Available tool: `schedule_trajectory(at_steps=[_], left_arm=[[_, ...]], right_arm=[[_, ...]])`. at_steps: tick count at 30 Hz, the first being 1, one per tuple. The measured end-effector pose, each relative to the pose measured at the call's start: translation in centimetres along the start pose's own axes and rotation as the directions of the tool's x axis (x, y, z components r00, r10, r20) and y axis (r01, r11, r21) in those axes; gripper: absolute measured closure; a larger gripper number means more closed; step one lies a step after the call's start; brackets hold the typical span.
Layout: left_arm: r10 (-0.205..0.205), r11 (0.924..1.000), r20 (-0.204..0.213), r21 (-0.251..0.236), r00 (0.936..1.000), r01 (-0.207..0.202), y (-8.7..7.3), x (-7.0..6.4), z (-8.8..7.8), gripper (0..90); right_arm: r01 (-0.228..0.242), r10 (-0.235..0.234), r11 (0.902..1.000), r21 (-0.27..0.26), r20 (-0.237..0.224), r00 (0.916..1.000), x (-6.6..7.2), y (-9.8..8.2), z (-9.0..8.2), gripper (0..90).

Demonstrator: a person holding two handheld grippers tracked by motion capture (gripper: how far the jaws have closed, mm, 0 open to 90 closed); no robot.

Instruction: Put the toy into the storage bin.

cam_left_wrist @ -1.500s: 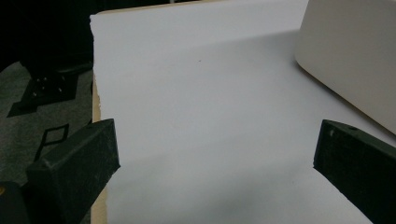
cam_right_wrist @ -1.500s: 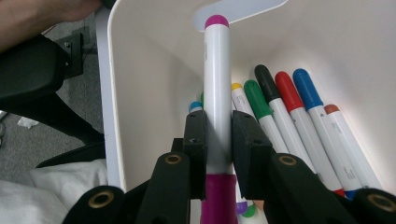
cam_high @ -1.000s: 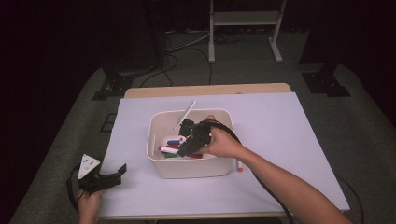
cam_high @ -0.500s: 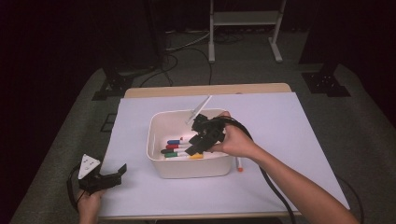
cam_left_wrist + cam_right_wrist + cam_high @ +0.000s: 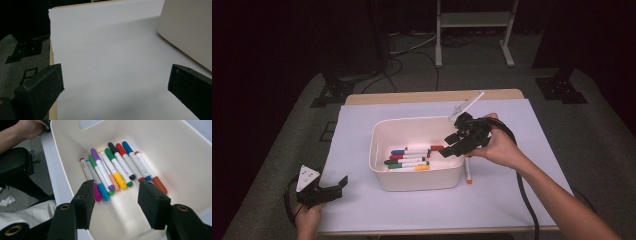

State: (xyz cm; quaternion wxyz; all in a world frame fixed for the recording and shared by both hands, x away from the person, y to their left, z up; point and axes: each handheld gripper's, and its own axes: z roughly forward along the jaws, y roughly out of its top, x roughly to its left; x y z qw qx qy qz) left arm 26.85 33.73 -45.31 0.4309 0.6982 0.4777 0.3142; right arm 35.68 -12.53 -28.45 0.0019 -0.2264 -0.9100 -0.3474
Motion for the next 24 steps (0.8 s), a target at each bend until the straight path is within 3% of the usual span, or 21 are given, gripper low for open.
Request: schedule_trajectory(at_steps=[13,24], left_arm=[[0.0,1.0,-0.001,0.0,1.0,0.0,0.0,0.0,0.0,0.0],[-0.003,1.0,-0.004,-0.004,1.0,0.003,0.0,0.0,0.0,0.0]], right_arm=[[-0.083,0.087,0.9943,-0.067,0.058,0.9945,-2.5,-3.8,-3.6,41.6],[-0.157,0.163,0.9848,-0.075,0.084,0.9831,-5.0,-8.0,-2.3,39.6]])
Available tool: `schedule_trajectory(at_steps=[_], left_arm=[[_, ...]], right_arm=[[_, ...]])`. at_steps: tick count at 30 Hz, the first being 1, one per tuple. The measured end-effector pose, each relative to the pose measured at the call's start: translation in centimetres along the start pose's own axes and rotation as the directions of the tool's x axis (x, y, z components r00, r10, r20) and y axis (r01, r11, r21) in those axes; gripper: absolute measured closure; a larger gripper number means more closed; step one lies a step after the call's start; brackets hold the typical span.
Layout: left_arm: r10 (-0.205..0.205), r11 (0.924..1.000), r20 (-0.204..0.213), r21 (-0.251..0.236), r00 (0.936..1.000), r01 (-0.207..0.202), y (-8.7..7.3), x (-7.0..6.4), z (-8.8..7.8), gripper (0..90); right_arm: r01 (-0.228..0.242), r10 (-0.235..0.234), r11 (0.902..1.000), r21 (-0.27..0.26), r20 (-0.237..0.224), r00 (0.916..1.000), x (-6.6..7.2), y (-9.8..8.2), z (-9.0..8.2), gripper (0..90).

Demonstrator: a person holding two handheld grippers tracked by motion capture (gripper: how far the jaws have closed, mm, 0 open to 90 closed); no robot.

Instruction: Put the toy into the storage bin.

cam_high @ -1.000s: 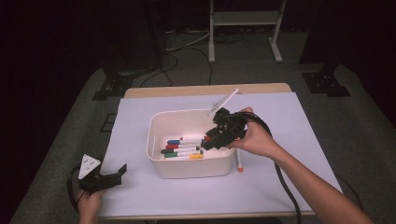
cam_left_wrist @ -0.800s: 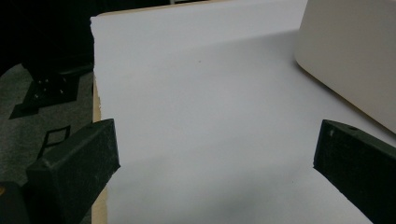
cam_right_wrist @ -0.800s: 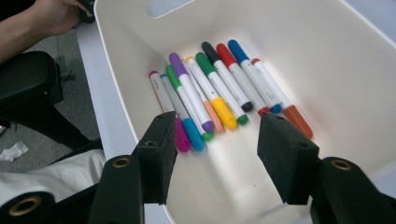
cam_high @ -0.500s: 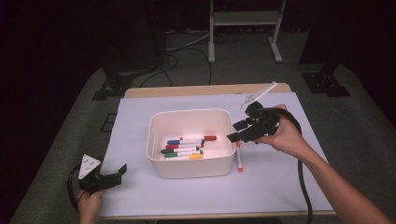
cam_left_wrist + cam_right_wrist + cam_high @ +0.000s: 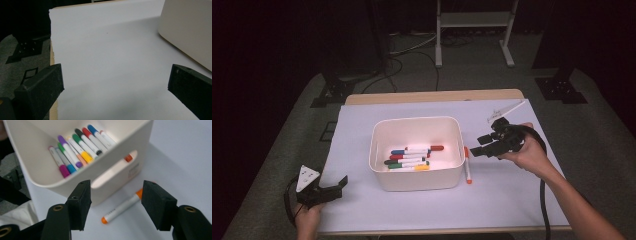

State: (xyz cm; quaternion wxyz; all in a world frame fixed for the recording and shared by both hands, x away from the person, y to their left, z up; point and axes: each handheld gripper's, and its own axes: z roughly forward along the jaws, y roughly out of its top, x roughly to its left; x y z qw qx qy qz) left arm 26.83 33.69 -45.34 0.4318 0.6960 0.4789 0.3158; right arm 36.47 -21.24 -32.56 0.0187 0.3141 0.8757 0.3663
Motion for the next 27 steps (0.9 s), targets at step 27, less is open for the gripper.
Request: schedule_trajectory(at_steps=[27], left_arm=[[0.002,1.0,0.001,-0.001,1.0,-0.002,0.0,0.1,-0.1,0.0]], right_arm=[[-0.115,0.103,0.9879,0.104,0.108,0.9888,-2.3,-4.2,9.6,38.4]])
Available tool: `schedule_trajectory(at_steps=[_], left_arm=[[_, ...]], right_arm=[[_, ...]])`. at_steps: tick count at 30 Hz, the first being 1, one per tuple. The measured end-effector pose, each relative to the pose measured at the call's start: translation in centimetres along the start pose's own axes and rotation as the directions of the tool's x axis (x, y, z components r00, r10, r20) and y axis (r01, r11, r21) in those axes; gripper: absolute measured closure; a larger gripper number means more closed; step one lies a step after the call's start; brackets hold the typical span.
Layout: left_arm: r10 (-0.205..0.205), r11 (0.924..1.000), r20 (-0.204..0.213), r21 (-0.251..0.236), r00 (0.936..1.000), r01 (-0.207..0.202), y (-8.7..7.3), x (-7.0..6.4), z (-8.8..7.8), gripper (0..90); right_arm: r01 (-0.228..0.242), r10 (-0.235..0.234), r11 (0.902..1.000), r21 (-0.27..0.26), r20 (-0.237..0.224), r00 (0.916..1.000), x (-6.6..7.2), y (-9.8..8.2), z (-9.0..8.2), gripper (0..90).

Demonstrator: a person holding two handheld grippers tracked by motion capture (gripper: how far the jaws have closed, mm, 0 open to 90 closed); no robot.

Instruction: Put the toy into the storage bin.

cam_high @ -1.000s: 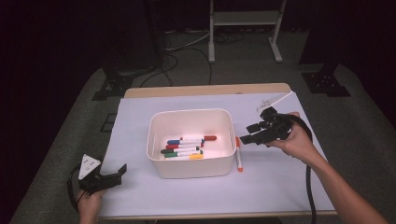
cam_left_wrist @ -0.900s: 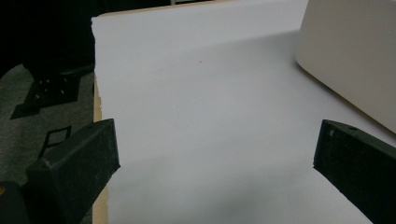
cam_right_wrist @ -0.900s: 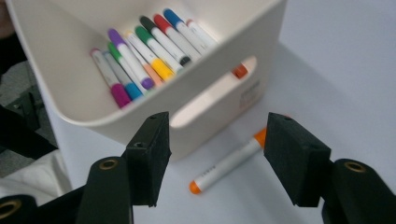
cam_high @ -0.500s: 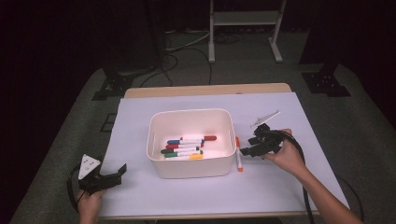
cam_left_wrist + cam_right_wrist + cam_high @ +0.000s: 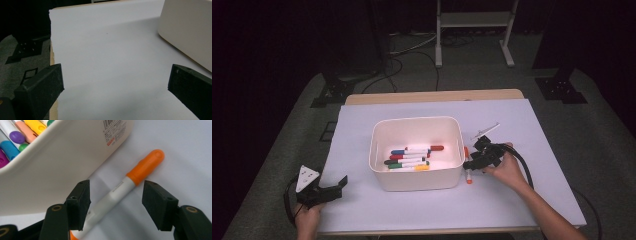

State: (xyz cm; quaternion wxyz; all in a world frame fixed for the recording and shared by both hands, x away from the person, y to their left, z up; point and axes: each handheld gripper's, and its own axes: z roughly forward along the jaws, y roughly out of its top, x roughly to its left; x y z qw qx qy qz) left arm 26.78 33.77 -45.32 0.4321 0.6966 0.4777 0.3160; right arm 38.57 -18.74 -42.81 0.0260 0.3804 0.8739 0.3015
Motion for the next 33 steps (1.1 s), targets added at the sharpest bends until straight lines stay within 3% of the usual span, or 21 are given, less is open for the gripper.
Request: schedule_trajectory(at_steps=[10,13,21,27,33], left_arm=[[-0.001,1.0,0.002,0.0,1.0,0.001,0.0,0.0,0.0,0.0],[0.0,1.0,0.002,0.002,1.0,0.0,0.0,0.0,0.0,0.0],[0.001,1.0,-0.001,0.001,1.0,-0.001,0.0,0.0,0.0,0.0],[0.002,1.0,0.0,0.002,1.0,-0.002,0.0,0.0,0.0,0.0],[0.0,1.0,0.0,0.003,1.0,0.0,0.0,0.0,0.0,0.0]], right_arm=[[-0.016,0.014,0.9997,0.019,0.092,0.9957,-0.5,-1.0,0.0,47.1],[-0.016,0.011,0.9994,0.029,0.144,0.9896,-0.8,-1.8,-0.4,51.9],[-0.03,0.024,0.9993,0.024,0.208,0.9779,-1.7,-3.0,-1.5,64.4],[-0.046,0.042,0.9989,0.014,0.212,0.9763,-2.1,-3.4,-1.8,75.0],[-0.074,0.07,0.9972,0.012,0.195,0.9783,-2.4,-3.6,-2.0,75.7]])
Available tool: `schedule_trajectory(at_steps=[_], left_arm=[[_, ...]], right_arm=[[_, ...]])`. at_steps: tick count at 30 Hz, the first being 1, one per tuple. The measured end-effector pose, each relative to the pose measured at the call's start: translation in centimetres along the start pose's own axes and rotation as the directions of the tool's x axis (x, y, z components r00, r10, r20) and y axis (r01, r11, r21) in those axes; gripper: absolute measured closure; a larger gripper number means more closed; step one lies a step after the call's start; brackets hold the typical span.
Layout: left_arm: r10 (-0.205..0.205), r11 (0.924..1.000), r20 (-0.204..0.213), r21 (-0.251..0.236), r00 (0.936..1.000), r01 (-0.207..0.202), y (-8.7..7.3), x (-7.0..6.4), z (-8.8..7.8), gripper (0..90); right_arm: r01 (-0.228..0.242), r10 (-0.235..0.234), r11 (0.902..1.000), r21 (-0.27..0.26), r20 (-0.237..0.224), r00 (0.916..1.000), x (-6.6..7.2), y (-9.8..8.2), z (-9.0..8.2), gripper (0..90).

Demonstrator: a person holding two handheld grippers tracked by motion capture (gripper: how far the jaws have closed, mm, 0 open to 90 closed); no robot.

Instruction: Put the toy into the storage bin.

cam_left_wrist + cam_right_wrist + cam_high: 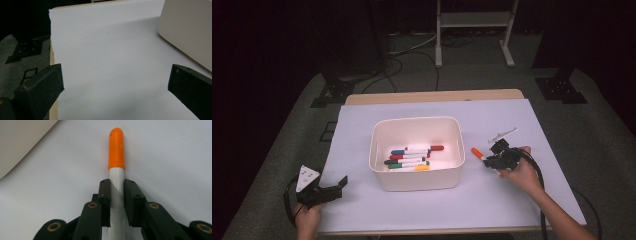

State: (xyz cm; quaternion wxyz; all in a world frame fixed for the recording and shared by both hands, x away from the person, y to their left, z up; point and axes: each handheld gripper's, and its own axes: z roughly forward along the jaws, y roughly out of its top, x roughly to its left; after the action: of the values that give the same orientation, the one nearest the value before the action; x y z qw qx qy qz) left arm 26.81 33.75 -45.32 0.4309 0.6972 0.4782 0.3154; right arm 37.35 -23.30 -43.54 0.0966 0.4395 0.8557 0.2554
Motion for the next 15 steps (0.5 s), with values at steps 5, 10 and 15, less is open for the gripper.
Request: schedule_trajectory(at_steps=[5,10,15], left_arm=[[0.0,1.0,-0.001,0.001,1.0,0.0,0.0,0.0,0.0,0.0],[0.005,1.0,-0.002,-0.002,1.0,-0.005,0.0,-0.1,0.0,0.0],[0.007,1.0,-0.003,-0.003,1.0,-0.007,0.0,-0.1,0.0,0.0]], right_arm=[[-0.008,0.008,0.9999,0.007,-0.034,0.9994,-0.1,-0.2,-0.4,75.8],[-0.026,0.025,0.9996,-0.014,-0.075,0.9969,0.1,-0.3,-1.5,75.7],[-0.024,0.019,0.9986,-0.046,-0.103,0.9945,0.3,-0.1,-3.2,75.8]])
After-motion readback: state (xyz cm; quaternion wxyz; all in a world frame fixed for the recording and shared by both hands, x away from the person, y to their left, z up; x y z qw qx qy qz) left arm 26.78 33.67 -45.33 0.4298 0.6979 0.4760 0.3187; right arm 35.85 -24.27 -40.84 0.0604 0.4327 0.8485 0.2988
